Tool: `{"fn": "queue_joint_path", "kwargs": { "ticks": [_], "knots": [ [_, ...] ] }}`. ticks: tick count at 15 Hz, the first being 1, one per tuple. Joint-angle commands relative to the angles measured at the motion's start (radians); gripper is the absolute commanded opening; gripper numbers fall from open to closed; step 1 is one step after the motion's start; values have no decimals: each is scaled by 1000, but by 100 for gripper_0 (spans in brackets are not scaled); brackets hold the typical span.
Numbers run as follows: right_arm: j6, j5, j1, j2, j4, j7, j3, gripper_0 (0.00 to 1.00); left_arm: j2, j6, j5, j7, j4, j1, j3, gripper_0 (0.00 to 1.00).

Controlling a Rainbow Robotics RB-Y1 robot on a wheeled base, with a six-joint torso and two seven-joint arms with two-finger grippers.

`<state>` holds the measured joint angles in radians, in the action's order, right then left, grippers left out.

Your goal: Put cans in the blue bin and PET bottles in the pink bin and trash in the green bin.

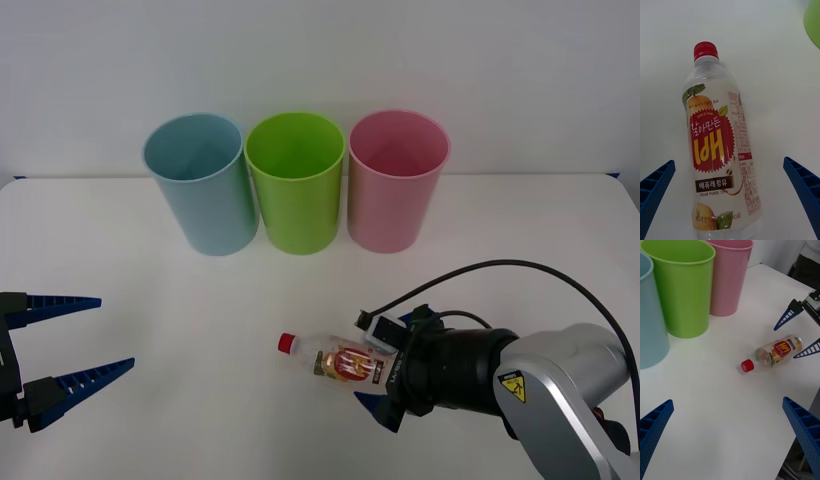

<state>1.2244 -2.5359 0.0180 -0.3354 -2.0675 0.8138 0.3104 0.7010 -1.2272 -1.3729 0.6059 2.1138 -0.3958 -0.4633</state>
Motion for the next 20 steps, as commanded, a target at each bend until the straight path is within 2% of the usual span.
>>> {"fn": "queue_joint_path", "kwargs": {
  "ticks": [1,6,14,15,16,17,20],
  "knots": [
    [-22,-9,-3,35,46,-15,7,100,0,0,0,0,0,0,0,100],
    [-94,-34,-18,36,102,-18,42,100,0,0,0,0,0,0,0,100],
    [-111,-49,-27,38,122,-16,59,100,0,0,0,0,0,0,0,100],
    [-111,-52,-27,38,122,-18,62,91,0,0,0,0,0,0,0,100],
    [-111,-60,-27,38,125,-13,64,20,0,0,0,0,0,0,0,100],
    [-111,-63,-32,38,130,-13,67,1,0,0,0,0,0,0,0,100],
    [-134,-69,-46,44,165,-19,82,0,0,0,0,0,0,0,0,100]
  ]
}}
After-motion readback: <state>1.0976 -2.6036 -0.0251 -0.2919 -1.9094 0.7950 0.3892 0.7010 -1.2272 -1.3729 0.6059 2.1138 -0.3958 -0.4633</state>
